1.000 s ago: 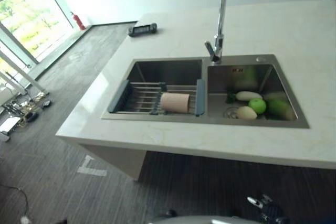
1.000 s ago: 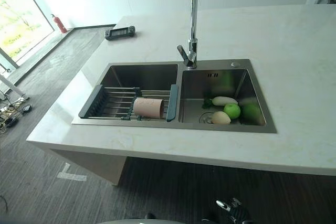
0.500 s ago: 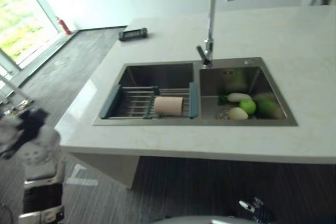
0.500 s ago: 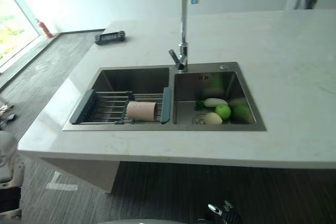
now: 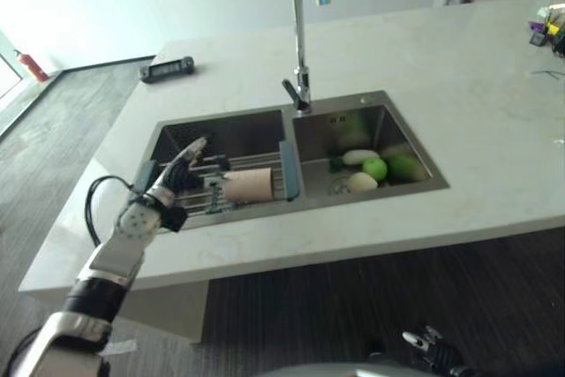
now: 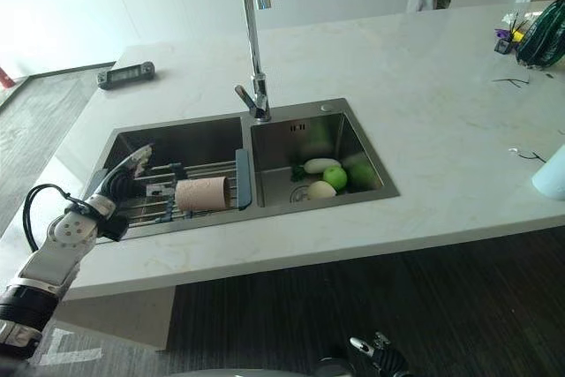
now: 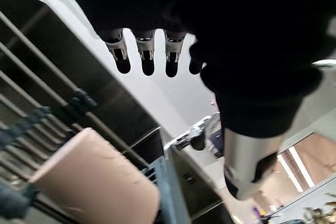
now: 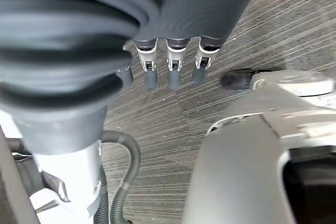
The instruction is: Place the dishes in the dishwasher.
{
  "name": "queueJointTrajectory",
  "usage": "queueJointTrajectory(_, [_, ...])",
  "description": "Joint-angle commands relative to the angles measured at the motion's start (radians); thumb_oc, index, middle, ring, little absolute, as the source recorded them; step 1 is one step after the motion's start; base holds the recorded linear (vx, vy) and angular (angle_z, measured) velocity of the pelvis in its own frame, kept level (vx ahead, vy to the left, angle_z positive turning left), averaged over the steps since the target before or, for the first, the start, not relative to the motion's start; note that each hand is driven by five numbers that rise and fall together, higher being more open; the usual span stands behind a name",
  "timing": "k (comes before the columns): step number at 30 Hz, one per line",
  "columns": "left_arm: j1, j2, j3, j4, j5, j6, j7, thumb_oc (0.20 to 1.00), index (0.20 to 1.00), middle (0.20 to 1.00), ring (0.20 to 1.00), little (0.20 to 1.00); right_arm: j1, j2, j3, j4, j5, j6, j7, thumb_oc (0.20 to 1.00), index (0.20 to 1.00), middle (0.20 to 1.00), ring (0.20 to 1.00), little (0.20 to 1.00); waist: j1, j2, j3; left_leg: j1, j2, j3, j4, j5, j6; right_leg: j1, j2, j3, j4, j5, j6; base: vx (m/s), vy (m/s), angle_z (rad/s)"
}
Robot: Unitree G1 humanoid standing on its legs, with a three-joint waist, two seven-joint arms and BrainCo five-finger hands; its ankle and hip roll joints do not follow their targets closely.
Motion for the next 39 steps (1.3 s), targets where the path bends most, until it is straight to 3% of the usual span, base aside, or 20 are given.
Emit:
queueJointTrajectory(1, [-0.159,0.058,-0.003,0.032,0.029,-0.03,0.003,1.0,1.0,1.0,1.0,1.0,-0.058,-0.025,0.005,-0.034,-0.002,-0.006,0.023,1.0,1.0,1.0,1.0,1.0,-0.018,0.006,0.047,-0.004,-0.007,0.045,0.026,-0.042,0.017,0.028,-0.039,0.007,0.073,-0.123,0.085,0.01,0.015,-0.12])
queueJointTrajectory(9, [-0.203,0.097,-0.045,0.129,0.134,-0.031,-0.011,1.0,1.0,1.0,1.0,1.0,-0.042,-0.037,0.011,-0.057,-0.004,0.011,0.022,1.0,1.0,1.0,1.0,1.0,-0.039,0.012,0.053,-0.015,-0.013,0.056,0.028,-0.04,0.017,0.016,-0.048,0.018,0.06,-0.105,0.095,0.01,0.006,-0.01])
queueJointTrajectory(12, [-0.23,0.13,-0.058,0.126,0.157,-0.054,0.013,1.0,1.0,1.0,1.0,1.0,-0.033,-0.044,0.016,-0.064,-0.02,0.02,0.027,1.0,1.0,1.0,1.0,1.0,-0.045,0.018,0.063,-0.031,-0.019,0.057,0.027,-0.037,0.017,0.001,-0.057,0.027,0.056,-0.095,0.102,0.03,0.023,-0.01])
queueJointTrajectory(21, [-0.216,0.124,-0.04,0.101,0.212,-0.079,0.072,1.0,1.0,1.0,1.0,1.0,-0.008,-0.033,0.029,-0.082,-0.05,0.028,0.027,1.0,1.0,1.0,1.0,1.0,-0.05,0.013,0.065,-0.045,-0.022,0.053,0.02,-0.036,0.016,-0.011,-0.058,0.038,0.044,-0.084,0.109,0.02,-0.003,0.0])
queueJointTrajectory(33, [-0.266,0.17,-0.099,0.102,0.41,-0.095,0.169,1.0,1.0,1.0,1.0,1.0,-0.01,-0.074,0.035,-0.093,-0.055,0.044,0.037,1.0,1.0,1.0,1.0,1.0,-0.071,0.027,0.089,-0.075,-0.012,0.066,0.026,-0.021,0.002,-0.043,-0.056,0.054,0.052,-0.087,0.103,0.0,0.012,-0.05])
queueJointTrajectory(39, [-0.292,0.2,-0.121,0.064,0.421,-0.118,0.115,1.0,1.0,1.0,1.0,1.0,-0.015,-0.097,0.019,-0.115,-0.048,0.047,0.033,1.0,1.0,1.0,1.0,1.0,-0.078,0.035,0.121,-0.105,-0.011,0.062,0.039,-0.014,-0.004,-0.075,-0.066,0.06,0.063,-0.08,0.105,-0.03,0.029,0.0])
